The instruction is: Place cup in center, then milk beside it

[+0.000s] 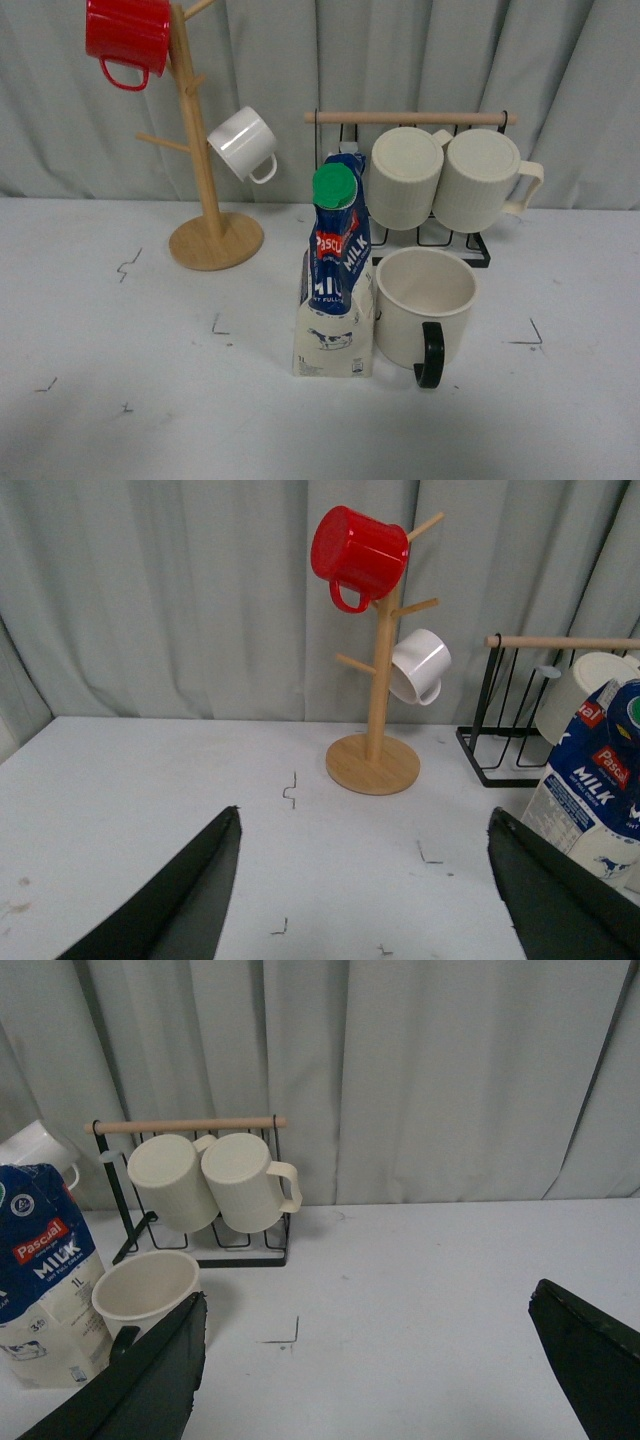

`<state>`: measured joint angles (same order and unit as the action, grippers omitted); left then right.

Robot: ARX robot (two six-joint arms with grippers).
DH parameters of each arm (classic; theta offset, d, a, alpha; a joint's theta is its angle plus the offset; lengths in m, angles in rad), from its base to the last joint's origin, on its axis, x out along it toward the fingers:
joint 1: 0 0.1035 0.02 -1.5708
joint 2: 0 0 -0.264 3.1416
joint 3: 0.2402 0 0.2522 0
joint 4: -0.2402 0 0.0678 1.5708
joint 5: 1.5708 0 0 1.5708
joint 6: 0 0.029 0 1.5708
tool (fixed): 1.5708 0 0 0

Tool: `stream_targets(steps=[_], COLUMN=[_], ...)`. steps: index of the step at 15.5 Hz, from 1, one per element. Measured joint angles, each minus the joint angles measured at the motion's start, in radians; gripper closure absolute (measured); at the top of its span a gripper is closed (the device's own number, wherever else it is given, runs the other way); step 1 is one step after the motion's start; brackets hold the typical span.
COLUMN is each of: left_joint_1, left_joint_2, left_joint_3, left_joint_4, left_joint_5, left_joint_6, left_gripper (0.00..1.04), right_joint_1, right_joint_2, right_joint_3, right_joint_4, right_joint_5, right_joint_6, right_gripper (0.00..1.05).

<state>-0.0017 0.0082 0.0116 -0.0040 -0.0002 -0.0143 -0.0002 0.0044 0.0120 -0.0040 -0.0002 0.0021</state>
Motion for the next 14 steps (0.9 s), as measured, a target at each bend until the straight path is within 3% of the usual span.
stream_targets(steps=[2, 14], left_joint_1=[0.0, 0.0], left_joint_2=[0.0, 0.0], left_joint_3=[0.0, 0.0], left_joint_4=[0.0, 0.0], left_joint_5=[0.0, 0.0], left_joint_6=[0.0, 0.001], left_gripper=[0.06, 0.07], right_joint_1=[0.0, 0.0], right_joint_2=[0.0, 0.0], right_joint_3=[0.0, 0.0], right_joint_4=[0.0, 0.0], right_joint_5=[0.0, 0.0], right_joint_6=[0.0, 0.0], right_gripper=[0.06, 0.06])
